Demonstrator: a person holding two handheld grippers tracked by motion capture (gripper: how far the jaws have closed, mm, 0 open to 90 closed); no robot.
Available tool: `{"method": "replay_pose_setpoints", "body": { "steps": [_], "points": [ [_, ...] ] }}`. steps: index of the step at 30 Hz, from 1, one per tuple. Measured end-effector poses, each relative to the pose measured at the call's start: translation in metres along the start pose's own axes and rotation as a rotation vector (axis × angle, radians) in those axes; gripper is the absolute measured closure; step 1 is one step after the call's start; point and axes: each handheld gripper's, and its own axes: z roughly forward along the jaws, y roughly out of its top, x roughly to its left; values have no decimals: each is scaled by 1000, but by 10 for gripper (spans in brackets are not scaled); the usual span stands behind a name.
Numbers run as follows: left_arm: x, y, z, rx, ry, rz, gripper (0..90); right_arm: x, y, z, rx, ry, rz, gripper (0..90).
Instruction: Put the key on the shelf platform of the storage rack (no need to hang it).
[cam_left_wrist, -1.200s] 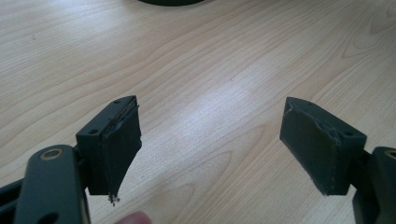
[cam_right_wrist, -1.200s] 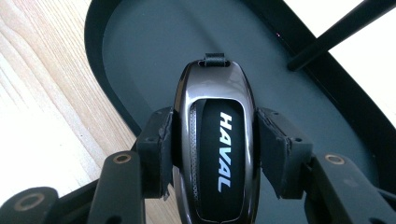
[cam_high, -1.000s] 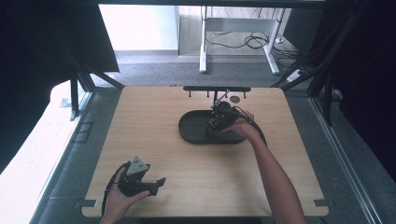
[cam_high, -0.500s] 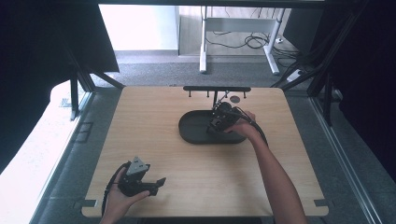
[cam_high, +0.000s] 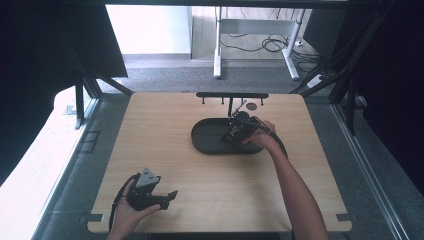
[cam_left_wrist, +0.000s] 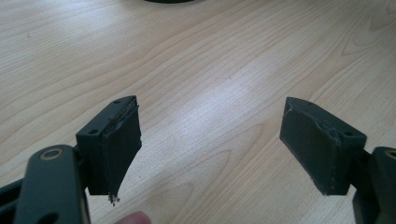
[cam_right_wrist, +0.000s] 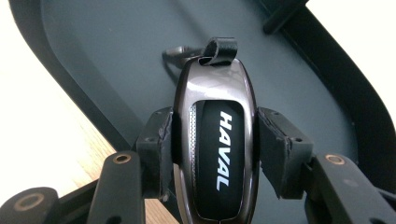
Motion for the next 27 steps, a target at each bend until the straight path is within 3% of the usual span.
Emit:
{"method": "replay_pose_setpoints", "body": {
  "steps": [27],
  "points": [
    [0,-1,1,4,3,-1,207,4,-3,19,71,-26,-10,492]
  ]
}}
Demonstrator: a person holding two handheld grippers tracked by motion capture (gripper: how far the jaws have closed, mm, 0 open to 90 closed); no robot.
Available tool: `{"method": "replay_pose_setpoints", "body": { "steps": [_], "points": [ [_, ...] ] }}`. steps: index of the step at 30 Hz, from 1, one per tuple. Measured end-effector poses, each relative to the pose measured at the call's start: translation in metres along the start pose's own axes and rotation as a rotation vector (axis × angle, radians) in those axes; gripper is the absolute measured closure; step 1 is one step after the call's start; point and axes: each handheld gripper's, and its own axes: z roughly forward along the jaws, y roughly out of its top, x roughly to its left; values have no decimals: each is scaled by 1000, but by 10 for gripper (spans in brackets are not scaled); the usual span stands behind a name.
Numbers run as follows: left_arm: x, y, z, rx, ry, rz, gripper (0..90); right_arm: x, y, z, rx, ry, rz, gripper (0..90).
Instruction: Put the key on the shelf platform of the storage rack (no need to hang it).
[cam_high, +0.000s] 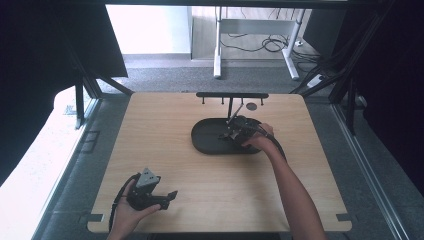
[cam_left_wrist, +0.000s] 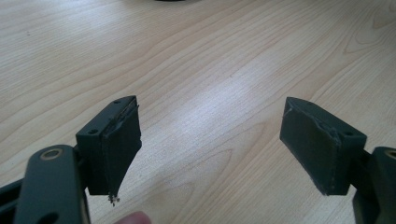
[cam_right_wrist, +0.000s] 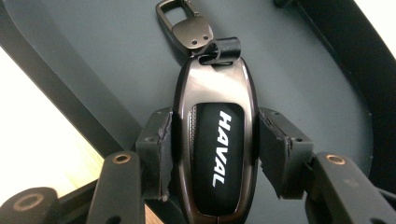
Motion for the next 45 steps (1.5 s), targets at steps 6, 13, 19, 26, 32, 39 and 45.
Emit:
{"method": "replay_pose_setpoints", "body": {
  "steps": [6,13,19,26,32,39,45],
  "points": [
    [0,0,0,1,-1,1,207,1,0,4,16,-12,-13,491],
    [-1,0,1,1,0,4,207,2,-4,12,40,-19,-17,489],
    [0,0,1,2,1,3,207,-1,-7,10,22,-20,-4,462],
    [-1,0,1,2,-1,5,207,4,-6,-6,-70,-22,-2,428],
    [-2,0,1,3,-2,7,207,12,-7,-18,-106,-27,-37,428],
    [-3,1,1,1,1,10,207,19,-15,-35,-171,-9,-49,434],
    [-4,1,2,3,-2,10,207,22,-29,-48,-211,14,-36,434]
  ]
}}
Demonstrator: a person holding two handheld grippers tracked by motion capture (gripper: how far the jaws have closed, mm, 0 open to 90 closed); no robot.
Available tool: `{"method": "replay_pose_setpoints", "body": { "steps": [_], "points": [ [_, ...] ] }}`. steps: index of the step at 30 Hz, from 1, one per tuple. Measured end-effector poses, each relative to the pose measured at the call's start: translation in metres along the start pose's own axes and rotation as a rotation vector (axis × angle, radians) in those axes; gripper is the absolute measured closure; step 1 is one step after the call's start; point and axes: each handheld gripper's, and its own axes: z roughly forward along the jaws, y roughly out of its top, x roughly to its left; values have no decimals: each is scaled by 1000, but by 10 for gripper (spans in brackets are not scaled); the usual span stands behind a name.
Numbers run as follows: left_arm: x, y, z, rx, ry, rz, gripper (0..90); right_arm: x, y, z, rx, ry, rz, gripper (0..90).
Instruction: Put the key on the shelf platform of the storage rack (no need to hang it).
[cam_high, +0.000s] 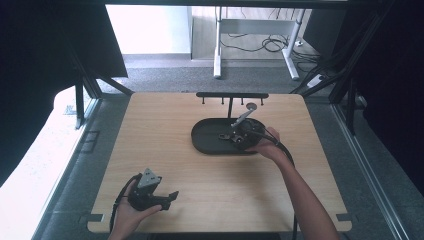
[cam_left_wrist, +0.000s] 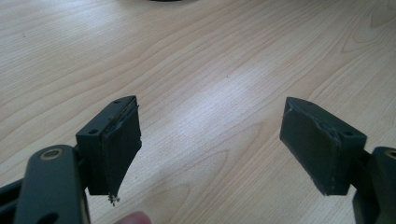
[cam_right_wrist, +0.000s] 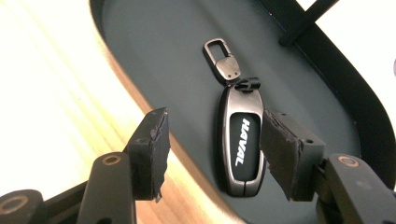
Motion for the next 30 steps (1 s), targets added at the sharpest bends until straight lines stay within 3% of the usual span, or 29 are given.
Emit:
{"method": "replay_pose_setpoints", "body": {
  "steps": [13,24,30],
  "points": [
    [-3,0,3,9,-4,7,207,9,-35,-22,-94,54,53,445],
    [-5,0,5,15,-4,13,207,31,-80,-31,-168,83,93,445],
    [-7,0,7,24,-9,18,206,36,-104,-28,-188,96,125,445]
  ]
}}
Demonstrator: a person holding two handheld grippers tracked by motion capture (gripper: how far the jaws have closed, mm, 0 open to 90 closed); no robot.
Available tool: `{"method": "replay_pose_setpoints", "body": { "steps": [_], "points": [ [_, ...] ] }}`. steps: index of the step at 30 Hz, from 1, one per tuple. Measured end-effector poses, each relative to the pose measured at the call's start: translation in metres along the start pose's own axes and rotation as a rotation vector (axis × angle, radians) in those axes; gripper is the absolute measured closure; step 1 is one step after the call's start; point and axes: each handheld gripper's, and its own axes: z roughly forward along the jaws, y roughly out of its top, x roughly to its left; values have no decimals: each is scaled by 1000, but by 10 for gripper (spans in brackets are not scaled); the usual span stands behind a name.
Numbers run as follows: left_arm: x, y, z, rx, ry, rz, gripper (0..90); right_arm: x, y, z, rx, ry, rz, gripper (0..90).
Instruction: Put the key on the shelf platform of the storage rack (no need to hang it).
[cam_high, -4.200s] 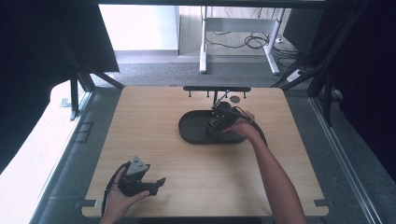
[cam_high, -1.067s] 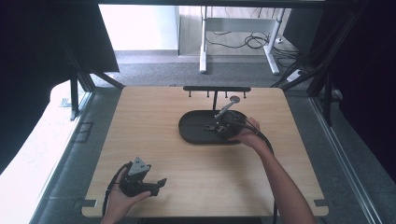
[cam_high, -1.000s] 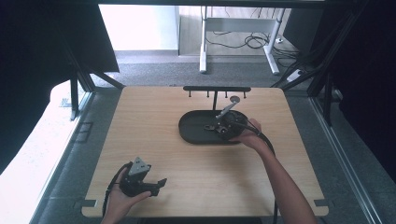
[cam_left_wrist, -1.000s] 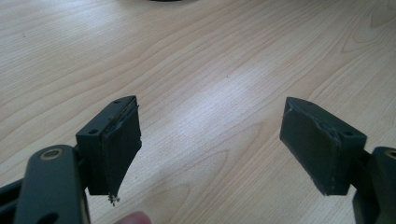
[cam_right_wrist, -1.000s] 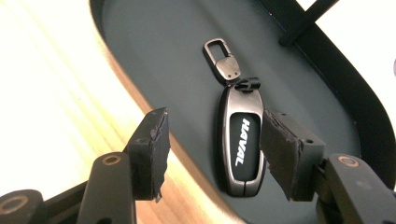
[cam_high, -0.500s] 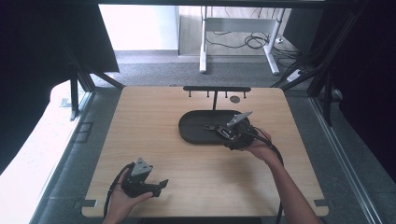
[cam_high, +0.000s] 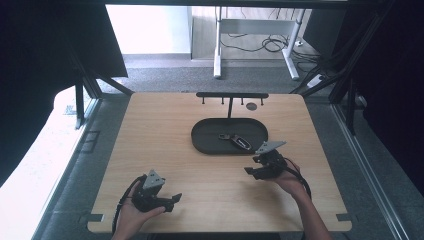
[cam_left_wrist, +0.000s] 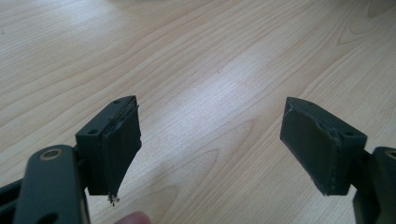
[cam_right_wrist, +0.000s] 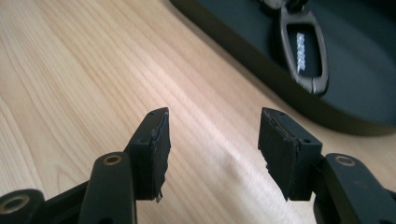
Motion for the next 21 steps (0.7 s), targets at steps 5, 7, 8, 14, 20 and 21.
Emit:
{"method": "replay_pose_setpoints", "body": {
  "steps": [5,7,8,14,20,21],
  "points": [
    [0,0,1,2,1,-1,206,0,-13,3,-11,8,26,445],
    [0,0,1,3,0,-2,206,0,-16,5,-16,13,35,444],
    [0,0,1,3,1,-1,206,-1,-16,6,-8,13,35,444],
    [-1,0,0,1,-1,4,206,2,-16,3,-30,11,31,443],
    [-1,0,-1,-3,0,2,206,3,-19,3,-29,8,30,439],
    [-1,0,-1,-2,1,3,206,3,-20,3,-32,5,31,439]
  ]
}}
